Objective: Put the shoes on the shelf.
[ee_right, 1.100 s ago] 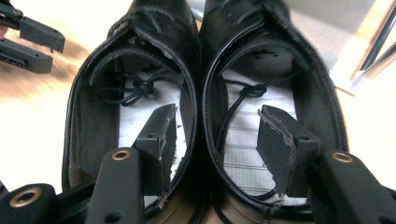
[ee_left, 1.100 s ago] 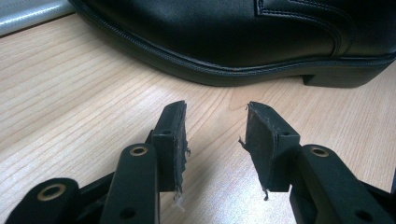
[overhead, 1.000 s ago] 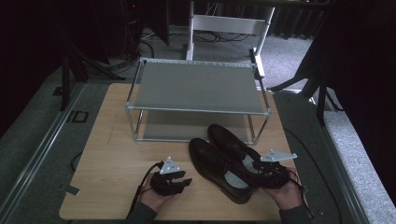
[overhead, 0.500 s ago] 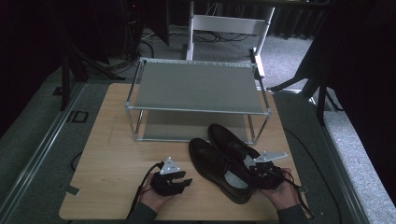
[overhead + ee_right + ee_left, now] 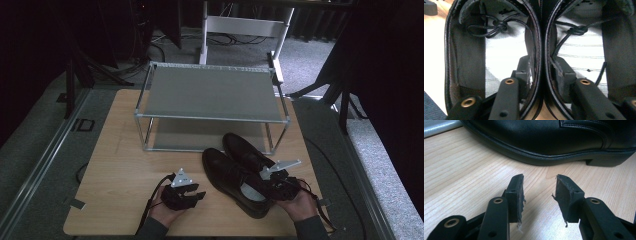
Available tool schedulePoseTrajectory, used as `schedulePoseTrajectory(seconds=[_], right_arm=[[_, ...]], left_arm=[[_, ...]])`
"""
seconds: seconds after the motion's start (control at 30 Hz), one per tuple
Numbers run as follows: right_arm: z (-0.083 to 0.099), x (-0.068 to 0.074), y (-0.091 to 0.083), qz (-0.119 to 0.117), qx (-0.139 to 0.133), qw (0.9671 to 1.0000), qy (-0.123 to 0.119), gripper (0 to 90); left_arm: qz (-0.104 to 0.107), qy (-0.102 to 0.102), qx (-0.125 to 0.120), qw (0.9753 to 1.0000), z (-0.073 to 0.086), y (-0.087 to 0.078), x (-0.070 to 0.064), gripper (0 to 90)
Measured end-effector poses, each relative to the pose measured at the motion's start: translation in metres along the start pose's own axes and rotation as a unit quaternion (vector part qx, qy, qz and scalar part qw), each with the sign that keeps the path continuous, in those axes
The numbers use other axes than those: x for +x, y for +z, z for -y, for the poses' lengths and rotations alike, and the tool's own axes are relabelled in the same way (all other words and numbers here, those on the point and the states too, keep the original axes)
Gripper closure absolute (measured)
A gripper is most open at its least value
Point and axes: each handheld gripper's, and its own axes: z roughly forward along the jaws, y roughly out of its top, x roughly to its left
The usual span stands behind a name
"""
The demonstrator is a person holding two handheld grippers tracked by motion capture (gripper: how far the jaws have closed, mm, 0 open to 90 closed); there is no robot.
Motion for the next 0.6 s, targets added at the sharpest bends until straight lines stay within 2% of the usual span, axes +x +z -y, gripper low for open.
schedulePoseTrajectory(seconds=[0.2,0.3,0.4,0.47,0.6], right_arm=[[-0.0022,-0.0016,0.0011,-0.01,0.004,0.9999,0.008,75.8],[-0.0007,-0.0039,0.0002,-0.014,-0.008,0.9996,0.025,78.6],[0.0007,-0.0037,-0.0002,-0.01,-0.017,0.9993,0.031,79.7],[0.0021,-0.0035,-0.0004,-0.015,-0.026,0.9984,0.048,80.2],[0.0008,-0.0003,-0.0006,-0.014,-0.035,0.9978,0.053,80.6]], left_arm=[[0.002,0.002,0.002,1.0,-0.0001,0.0025,-0.0009,58.6],[0.003,0.002,0.002,1.0,-0.0009,0.0031,-0.0015,58.6],[0.002,0.0,0.001,1.0,-0.0013,0.003,-0.0012,58.6],[0.0,0.001,0.0,1.0,-0.0012,0.0025,-0.0006,58.6],[0.0,-0.001,-0.001,1.0,-0.0006,0.0011,0.0003,58.6]])
